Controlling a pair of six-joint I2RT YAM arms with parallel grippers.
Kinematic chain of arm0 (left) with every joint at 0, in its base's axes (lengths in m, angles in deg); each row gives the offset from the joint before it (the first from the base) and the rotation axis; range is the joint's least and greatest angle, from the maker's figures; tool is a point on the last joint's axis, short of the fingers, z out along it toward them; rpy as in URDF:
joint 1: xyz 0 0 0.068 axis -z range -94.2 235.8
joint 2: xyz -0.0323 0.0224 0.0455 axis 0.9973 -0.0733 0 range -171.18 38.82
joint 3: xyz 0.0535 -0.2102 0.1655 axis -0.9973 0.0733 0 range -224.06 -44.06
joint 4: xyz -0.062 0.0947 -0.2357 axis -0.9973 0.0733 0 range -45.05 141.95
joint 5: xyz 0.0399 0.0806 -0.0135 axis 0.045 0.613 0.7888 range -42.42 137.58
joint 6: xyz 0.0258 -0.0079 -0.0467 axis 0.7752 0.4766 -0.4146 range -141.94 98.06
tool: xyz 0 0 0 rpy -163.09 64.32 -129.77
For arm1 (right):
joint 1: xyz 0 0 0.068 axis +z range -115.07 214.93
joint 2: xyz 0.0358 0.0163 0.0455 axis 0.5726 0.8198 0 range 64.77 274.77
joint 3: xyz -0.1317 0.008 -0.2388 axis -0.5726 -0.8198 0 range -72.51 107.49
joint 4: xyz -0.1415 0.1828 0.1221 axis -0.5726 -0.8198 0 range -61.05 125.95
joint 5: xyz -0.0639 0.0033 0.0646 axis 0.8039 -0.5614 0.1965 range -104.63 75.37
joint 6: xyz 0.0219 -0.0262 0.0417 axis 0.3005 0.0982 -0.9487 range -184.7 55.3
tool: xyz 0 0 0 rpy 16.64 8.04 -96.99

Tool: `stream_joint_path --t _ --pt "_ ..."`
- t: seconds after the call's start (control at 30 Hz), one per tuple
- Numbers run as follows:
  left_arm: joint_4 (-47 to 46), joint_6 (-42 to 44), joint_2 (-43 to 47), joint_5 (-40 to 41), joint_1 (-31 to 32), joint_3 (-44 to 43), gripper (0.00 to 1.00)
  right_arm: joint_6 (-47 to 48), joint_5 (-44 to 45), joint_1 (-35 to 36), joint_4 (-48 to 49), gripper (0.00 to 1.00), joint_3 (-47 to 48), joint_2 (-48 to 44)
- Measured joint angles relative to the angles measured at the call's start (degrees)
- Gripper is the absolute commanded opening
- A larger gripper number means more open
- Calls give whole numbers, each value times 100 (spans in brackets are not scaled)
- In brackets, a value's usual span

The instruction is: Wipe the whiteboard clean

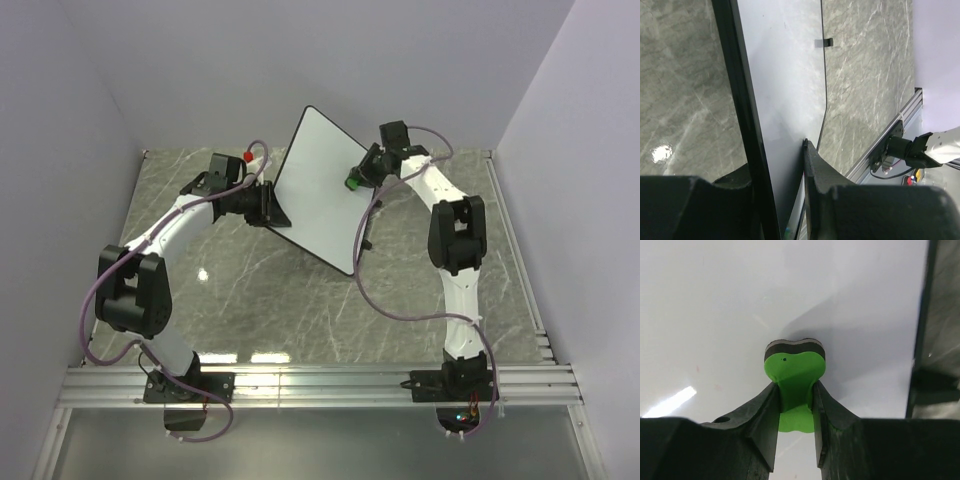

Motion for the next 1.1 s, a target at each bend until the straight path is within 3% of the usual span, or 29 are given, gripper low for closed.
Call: stream_joint_path --t 0.4,0.8,0.83,0.97,1.07,1.1 --pt "105 -17 13 28 7 22 0 26 -372 870 1215 0 -3318 -2129" --pt "114 9 35 153 35 31 0 323 -632 1110 1137 0 -4006 -2717" --pt "133 11 31 184 55 -4 2 348 -540 1080 1056 0 -4044 -2774" --pt "297 7 -9 365 151 -219 29 496 -157 765 603 0 -4478 -3287" --pt "444 42 -66 647 216 -372 39 614 177 229 350 0 -4815 -3792" --pt "503 66 -90 804 236 -431 39 638 280 57 310 0 -4900 -3936"
